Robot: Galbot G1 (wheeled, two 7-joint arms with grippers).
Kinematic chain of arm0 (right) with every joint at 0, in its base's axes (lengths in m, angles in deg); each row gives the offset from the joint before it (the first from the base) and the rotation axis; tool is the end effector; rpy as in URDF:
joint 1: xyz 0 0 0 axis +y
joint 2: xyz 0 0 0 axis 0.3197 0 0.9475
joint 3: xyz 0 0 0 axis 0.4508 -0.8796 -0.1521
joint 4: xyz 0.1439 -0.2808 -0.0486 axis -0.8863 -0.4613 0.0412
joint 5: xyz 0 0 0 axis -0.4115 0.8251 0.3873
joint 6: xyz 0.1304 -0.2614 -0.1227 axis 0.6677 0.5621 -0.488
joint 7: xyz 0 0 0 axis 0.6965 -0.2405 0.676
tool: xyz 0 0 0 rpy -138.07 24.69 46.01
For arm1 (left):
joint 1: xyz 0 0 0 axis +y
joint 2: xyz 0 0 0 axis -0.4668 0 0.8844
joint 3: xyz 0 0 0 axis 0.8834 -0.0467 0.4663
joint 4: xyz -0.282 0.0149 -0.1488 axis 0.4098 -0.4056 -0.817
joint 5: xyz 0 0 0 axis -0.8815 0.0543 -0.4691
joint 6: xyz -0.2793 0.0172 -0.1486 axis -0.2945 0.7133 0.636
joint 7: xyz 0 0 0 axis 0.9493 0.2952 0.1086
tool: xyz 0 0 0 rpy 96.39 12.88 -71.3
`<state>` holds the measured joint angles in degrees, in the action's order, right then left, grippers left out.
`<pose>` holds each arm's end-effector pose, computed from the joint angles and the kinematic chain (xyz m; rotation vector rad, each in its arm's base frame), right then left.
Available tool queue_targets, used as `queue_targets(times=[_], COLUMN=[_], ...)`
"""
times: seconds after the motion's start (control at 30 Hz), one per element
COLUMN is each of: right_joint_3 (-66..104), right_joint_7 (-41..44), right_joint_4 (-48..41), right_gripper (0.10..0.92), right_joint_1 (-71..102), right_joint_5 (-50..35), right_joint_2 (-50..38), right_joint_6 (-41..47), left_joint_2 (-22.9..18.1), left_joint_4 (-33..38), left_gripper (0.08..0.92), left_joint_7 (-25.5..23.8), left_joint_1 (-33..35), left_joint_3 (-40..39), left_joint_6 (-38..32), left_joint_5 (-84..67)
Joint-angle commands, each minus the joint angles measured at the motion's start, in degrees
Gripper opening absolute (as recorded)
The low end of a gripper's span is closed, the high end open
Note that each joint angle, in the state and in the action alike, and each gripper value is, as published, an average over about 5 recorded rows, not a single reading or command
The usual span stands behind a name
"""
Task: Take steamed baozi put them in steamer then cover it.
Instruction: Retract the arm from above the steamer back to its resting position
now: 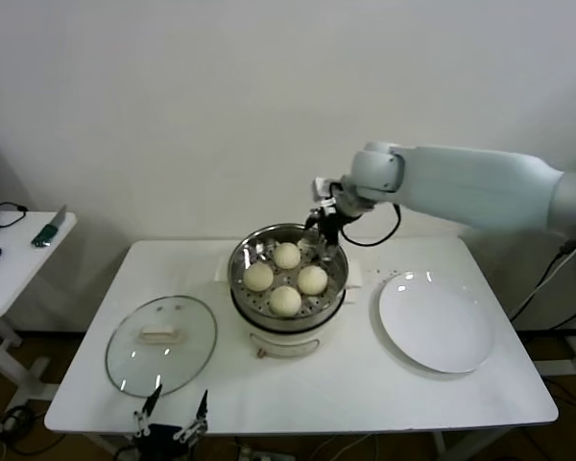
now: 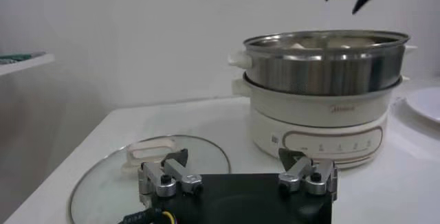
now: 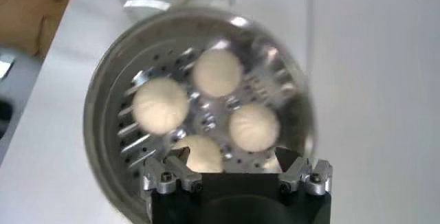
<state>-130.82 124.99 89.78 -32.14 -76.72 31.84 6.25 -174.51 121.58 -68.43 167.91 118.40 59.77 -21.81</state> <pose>0.5000 0.0410 -0.0218 1.4501 -1.7031 1.3333 0.0568 0.0282 -0.3015 -0.0925 -2.8377 -0.1024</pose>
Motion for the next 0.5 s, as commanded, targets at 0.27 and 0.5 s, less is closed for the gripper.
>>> queue_targets(times=[0.27, 0.5], right_joint_3=[54.19, 84.62], right_joint_7=[-40.51, -39.83], right_joint_4=[17.18, 20.21], right_gripper=[0.823, 0.823], right_joint_1=[42.24, 73.87], right_joint_5=[-2.31, 4.65], right_joint_2=[-27.16, -31.4], right_joint_6=[-0.87, -6.83], left_joint_2=[1.93, 3.55], left_joint_4=[0.01, -1.47], left_gripper=[0.823, 0.823], left_joint_7=[2.88, 2.55], left_joint_1=[-1.62, -2.72], left_joint_3=[0.5, 0.63], left_joint_6=[-2.1, -3.04], left_joint_5=[-2.5, -2.65])
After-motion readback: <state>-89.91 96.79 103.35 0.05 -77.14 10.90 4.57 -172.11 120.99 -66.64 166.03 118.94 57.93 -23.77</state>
